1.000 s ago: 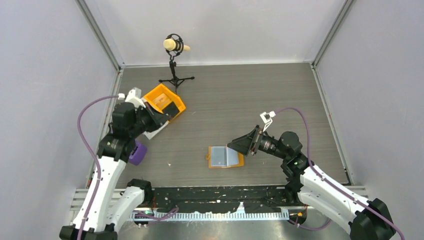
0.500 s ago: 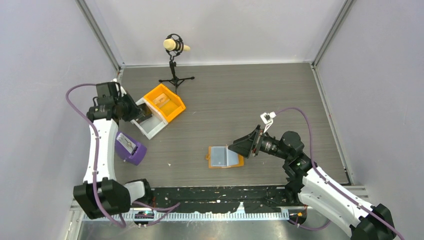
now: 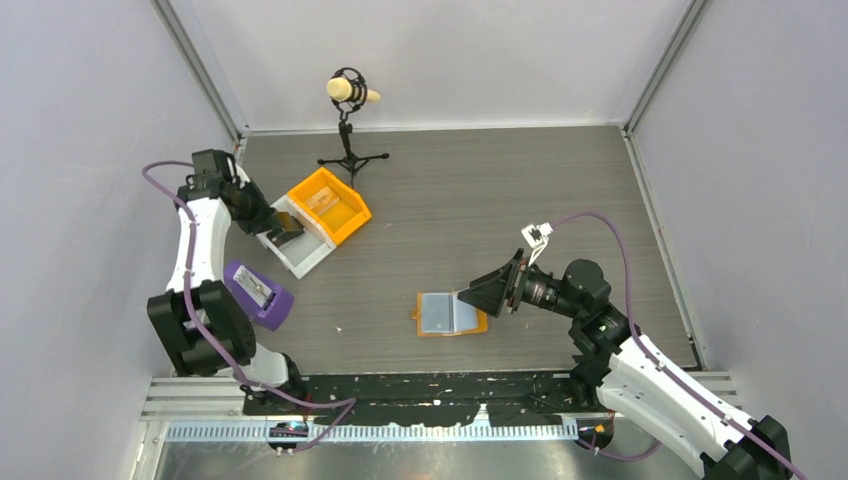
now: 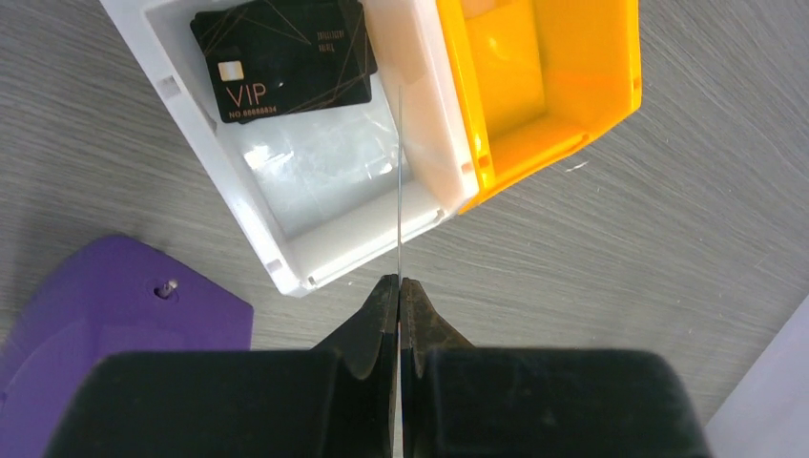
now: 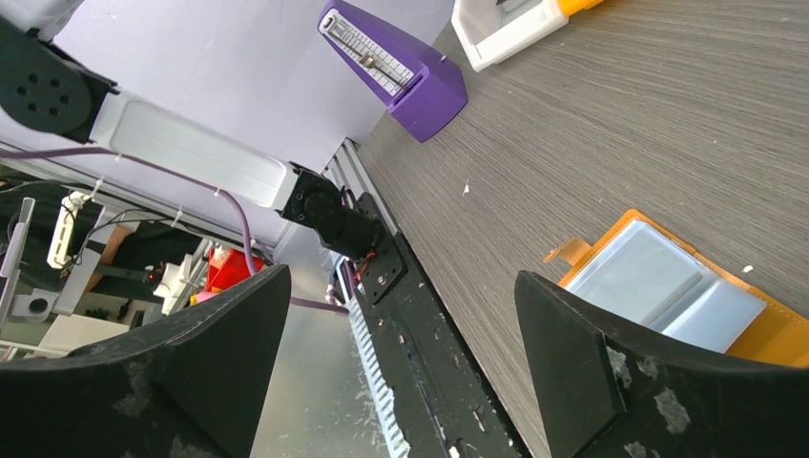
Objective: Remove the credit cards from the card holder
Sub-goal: Place the credit card in the storage box.
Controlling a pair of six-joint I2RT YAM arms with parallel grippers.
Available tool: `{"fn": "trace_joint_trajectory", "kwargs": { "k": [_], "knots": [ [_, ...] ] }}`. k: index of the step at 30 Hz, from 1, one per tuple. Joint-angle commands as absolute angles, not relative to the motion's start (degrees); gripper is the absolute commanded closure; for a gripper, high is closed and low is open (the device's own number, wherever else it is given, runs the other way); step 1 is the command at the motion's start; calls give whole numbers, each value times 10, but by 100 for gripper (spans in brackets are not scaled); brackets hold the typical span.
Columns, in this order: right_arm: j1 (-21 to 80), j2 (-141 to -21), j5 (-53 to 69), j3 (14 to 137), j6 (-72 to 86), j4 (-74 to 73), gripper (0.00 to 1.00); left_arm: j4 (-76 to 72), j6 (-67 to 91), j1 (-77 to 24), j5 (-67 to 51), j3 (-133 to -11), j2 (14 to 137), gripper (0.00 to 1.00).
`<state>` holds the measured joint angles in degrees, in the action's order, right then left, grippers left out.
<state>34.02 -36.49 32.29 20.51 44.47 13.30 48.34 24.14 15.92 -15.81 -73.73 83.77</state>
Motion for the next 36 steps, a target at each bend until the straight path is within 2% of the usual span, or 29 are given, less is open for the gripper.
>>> {"fn": "trace_joint_trajectory", "kwargs": {
  "k": [1, 18, 36],
  "knots": [
    [340, -348, 309, 234, 424, 118, 5, 479, 227, 175, -184, -781, 871, 100],
    [340, -361, 281, 245, 415, 104, 5, 470, 224, 176, -160, -811, 964, 100],
    [340, -368, 279, 248, 418, 106, 5, 470, 221, 175, -147, -838, 1007, 100]
  ]
}}
